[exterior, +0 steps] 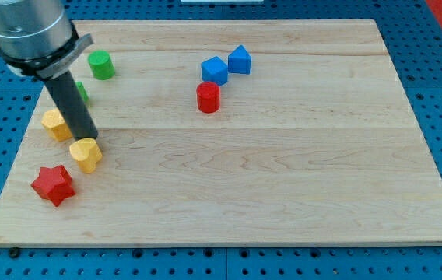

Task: Move yellow hexagon into red star

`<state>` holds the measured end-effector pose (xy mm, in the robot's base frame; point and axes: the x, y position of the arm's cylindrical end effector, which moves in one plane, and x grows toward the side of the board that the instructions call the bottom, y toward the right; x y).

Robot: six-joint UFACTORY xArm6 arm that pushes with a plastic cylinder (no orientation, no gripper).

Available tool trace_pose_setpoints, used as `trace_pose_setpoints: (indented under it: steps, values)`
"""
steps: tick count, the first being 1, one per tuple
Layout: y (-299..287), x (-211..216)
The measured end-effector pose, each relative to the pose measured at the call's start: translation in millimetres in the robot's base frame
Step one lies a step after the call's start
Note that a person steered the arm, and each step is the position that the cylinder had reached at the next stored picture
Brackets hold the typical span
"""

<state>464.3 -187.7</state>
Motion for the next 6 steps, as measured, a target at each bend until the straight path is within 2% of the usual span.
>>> trace_pose_setpoints:
  steps: [2, 3, 4, 5, 6]
  values:
    - [7.8, 11.5]
    - [9.9, -27.8]
    - [-27.6, -60.7]
    - [-66.0, -61.8]
    - [-57.8, -46.4]
